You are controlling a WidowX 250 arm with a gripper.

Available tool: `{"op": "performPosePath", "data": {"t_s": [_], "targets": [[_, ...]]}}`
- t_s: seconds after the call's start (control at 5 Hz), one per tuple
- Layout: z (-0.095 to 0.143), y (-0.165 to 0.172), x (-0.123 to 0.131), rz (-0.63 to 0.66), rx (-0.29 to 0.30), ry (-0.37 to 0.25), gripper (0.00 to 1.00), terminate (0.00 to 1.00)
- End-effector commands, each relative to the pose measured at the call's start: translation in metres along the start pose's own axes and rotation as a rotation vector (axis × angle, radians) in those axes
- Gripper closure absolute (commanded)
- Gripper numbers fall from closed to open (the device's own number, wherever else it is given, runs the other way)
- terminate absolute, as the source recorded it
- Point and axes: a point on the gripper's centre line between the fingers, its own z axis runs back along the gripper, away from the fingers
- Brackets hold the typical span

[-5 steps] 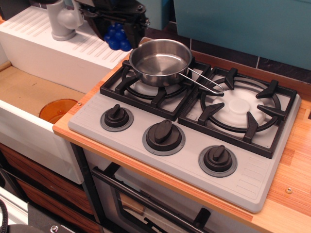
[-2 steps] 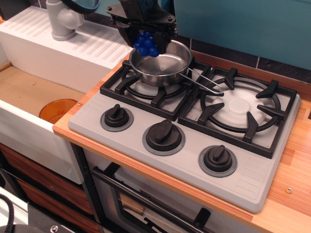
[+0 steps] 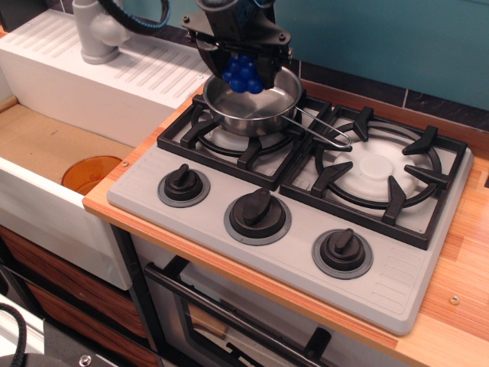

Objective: Put pan on stove and put blueberry in pan

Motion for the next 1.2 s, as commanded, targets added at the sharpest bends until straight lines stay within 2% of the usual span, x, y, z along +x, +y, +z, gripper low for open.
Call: {"op": "performPosePath", "data": {"t_s": [0.0, 0.4, 0.8, 1.0], "targets": [[0.029, -0.001, 0.010, 0.000, 0.018, -0.032, 0.00, 0.00], [0.060, 0.004, 0.015, -0.028, 0.090, 0.025, 0.00, 0.00], [0.071, 0.005, 0.015, -0.044, 0.090, 0.075, 0.00, 0.00], [0.075, 0.006, 0.015, -0.045, 0.068, 0.108, 0.00, 1.00]]}}
